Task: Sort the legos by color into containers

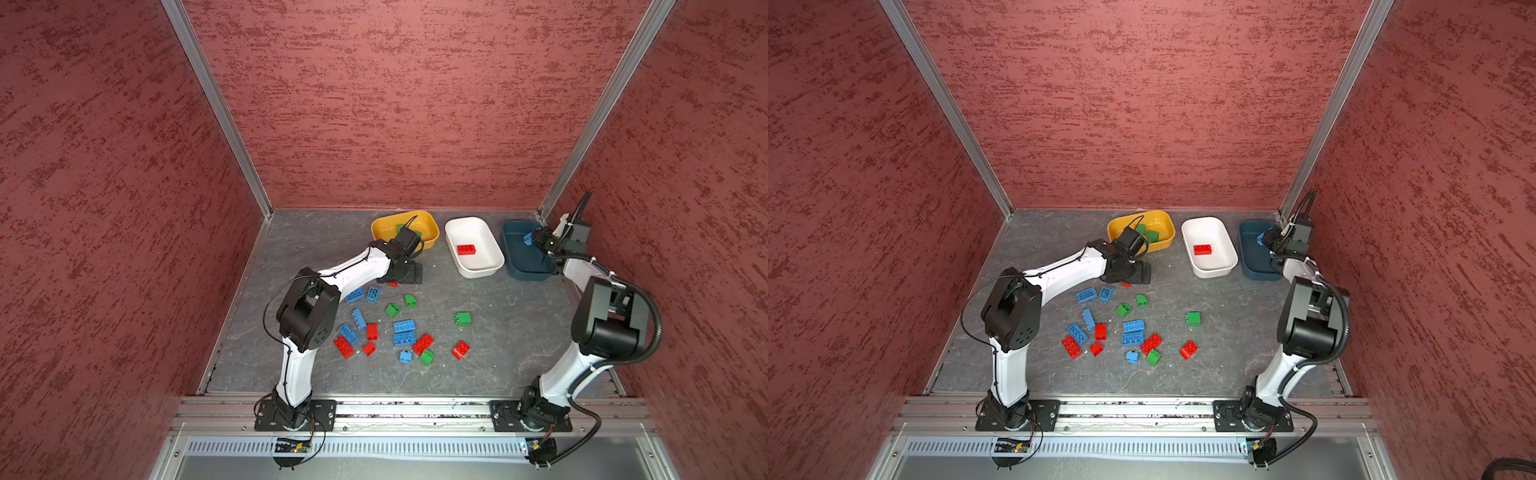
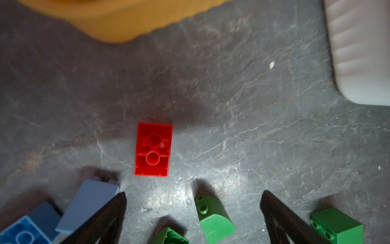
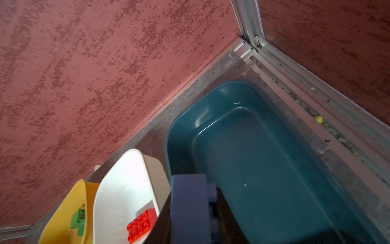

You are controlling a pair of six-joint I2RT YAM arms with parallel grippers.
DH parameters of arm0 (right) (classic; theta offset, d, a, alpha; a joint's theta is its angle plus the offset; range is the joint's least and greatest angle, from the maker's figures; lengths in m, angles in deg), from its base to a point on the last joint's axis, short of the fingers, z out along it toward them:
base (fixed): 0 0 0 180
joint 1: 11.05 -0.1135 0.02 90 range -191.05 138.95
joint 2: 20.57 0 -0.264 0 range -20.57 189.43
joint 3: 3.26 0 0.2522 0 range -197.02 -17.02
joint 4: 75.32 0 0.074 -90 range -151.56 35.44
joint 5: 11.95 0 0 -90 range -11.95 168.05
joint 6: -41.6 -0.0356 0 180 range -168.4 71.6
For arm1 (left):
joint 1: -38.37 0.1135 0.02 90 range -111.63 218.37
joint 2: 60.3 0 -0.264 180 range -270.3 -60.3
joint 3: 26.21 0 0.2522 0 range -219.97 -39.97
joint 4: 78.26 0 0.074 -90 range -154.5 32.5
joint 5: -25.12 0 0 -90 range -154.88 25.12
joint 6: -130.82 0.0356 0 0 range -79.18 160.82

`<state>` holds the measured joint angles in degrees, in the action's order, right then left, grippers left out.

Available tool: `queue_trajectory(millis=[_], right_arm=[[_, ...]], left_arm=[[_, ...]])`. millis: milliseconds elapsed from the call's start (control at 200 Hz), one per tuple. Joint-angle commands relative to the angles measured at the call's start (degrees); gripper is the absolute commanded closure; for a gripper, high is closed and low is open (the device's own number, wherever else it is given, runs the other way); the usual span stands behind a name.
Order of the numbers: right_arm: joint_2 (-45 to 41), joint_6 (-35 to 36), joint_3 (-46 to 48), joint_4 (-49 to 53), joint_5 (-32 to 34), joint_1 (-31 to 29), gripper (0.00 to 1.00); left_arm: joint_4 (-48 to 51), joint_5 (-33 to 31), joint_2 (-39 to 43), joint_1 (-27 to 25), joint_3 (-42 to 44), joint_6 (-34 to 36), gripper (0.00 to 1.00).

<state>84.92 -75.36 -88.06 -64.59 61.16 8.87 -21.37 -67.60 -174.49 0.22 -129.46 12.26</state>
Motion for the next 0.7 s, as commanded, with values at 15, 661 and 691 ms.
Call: queue_trajectory(millis=[15, 661, 691], right_arm=[[7.2, 1.8, -7.6, 3.2, 0.0, -0.3, 0.84], [-2.3, -4.0, -2.0, 4.7, -0.5, -3.5, 0.03], [-3.8, -4.4, -0.9, 4.5, -0.1, -4.1, 0.01]], left_arm=[[1.9, 0.6, 1.8, -1.8, 0.6, -5.2, 0.01], [9.1, -2.0, -3.8, -6.3, -2.5, -7.7, 0.06], [9.3, -1.9, -4.1, -6.4, -2.9, -7.6, 0.07]])
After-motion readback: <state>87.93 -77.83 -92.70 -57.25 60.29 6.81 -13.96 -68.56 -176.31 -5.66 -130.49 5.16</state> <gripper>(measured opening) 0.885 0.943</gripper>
